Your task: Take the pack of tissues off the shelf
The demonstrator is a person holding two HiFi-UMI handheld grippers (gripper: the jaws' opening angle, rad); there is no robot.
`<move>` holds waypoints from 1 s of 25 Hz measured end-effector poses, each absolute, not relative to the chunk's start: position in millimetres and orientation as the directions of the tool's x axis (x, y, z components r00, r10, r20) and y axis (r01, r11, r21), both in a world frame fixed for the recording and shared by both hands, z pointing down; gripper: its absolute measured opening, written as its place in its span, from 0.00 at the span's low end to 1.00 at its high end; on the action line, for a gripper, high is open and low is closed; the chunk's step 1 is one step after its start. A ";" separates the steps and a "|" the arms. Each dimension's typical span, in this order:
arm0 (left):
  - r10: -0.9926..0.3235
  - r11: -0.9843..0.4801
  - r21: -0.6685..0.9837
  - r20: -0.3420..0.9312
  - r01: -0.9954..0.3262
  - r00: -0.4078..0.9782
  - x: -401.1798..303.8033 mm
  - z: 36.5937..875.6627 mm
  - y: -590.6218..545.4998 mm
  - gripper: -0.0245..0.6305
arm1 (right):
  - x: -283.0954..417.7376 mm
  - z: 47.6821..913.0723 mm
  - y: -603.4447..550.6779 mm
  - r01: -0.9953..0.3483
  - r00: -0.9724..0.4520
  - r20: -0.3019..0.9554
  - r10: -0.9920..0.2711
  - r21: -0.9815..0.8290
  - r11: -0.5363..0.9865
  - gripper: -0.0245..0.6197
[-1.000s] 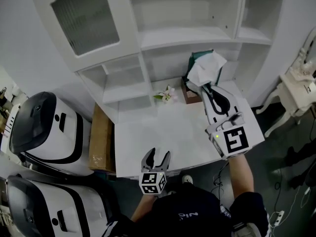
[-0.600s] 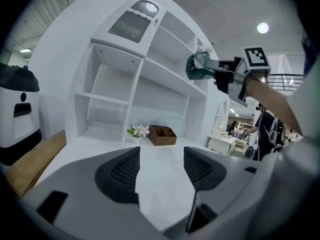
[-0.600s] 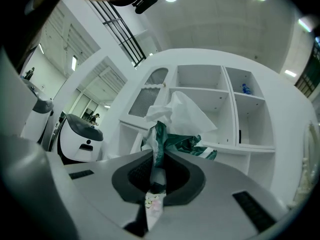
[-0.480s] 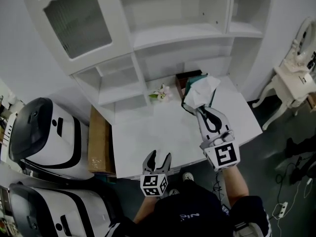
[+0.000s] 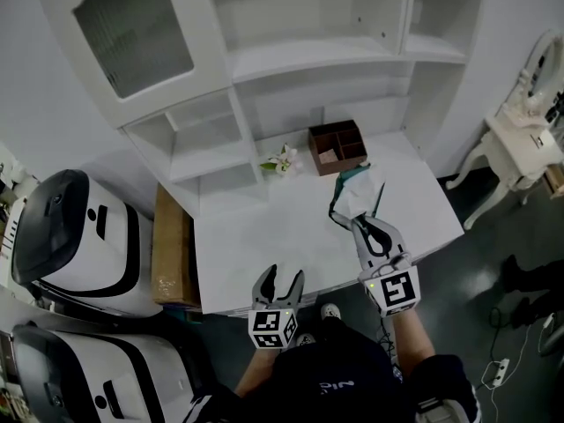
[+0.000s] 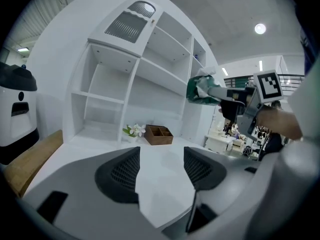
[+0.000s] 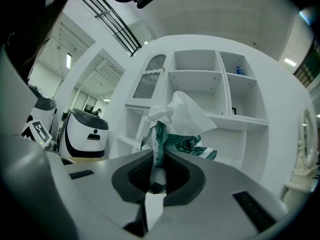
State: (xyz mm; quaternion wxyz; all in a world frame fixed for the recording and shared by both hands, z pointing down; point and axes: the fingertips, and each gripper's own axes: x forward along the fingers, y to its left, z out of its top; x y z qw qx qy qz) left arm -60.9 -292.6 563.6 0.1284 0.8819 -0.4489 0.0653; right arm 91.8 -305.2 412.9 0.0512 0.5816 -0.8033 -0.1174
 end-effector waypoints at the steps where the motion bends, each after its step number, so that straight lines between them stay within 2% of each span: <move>1: -0.774 -0.565 0.167 0.232 -0.808 0.589 -60.1 564.1 -292.0 0.46 | 93.5 422.0 -303.4 -0.924 -0.316 -0.037 -0.948 0.237 0.299 0.07; 9: -0.751 -0.586 0.171 0.252 -0.792 0.610 -54.6 573.3 -285.8 0.46 | 97.6 489.3 -286.8 -0.927 -0.319 0.090 -0.943 0.180 0.330 0.07; 16: -0.739 -0.591 0.162 0.285 -0.790 0.611 -53.4 585.1 -279.6 0.46 | 91.0 563.1 -272.7 -0.919 -0.331 0.263 -0.906 0.127 0.373 0.07; 21: -0.748 -0.585 0.149 0.280 -0.797 0.602 -56.2 582.3 -285.9 0.46 | 91.7 572.7 -270.8 -0.921 -0.329 0.299 -0.896 0.107 0.374 0.07; 25: -0.754 -0.578 0.149 0.278 -0.802 0.595 -56.0 582.2 -287.8 0.46 | 89.5 571.2 -273.2 -0.920 -0.334 0.274 -0.902 0.112 0.375 0.07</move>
